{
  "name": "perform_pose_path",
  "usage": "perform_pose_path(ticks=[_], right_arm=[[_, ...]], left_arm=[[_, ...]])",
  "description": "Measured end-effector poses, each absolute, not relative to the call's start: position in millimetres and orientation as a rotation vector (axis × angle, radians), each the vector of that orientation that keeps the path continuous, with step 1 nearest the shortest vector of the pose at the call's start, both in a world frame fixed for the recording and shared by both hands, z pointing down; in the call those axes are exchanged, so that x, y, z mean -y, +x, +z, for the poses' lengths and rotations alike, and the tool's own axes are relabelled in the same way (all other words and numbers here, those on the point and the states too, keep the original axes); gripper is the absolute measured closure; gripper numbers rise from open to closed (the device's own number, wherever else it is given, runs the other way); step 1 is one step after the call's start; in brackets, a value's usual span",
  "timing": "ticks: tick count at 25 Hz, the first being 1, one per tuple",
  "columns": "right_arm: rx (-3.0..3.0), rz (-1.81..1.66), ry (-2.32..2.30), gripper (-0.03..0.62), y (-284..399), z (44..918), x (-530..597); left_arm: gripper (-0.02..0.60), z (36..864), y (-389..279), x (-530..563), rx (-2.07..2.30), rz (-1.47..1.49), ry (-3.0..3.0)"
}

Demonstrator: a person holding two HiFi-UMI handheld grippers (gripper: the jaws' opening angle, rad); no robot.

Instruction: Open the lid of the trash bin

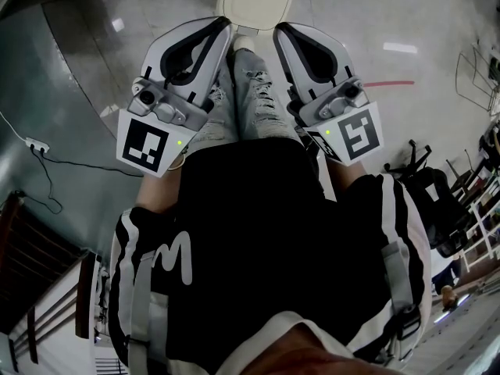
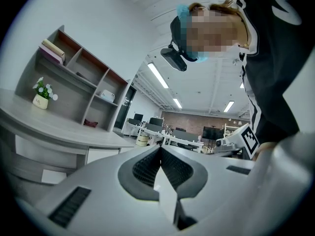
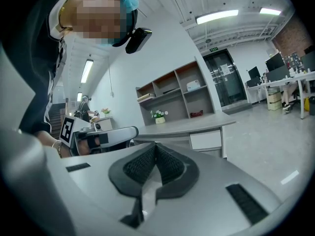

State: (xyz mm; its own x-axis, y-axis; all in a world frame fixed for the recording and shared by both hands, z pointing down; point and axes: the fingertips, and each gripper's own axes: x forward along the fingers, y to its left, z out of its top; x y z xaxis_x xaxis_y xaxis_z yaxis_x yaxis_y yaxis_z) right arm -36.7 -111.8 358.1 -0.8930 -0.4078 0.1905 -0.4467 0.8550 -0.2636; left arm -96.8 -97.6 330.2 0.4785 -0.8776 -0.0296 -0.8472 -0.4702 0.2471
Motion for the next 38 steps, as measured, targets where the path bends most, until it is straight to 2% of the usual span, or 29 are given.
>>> perform_pose_path(ticks=[38], right_arm=[[2.792, 0.579, 0.597, 0.585, -59, 467, 113]], left_arm=[[0.58, 418, -111, 102, 1.48, -0.189, 2.427]])
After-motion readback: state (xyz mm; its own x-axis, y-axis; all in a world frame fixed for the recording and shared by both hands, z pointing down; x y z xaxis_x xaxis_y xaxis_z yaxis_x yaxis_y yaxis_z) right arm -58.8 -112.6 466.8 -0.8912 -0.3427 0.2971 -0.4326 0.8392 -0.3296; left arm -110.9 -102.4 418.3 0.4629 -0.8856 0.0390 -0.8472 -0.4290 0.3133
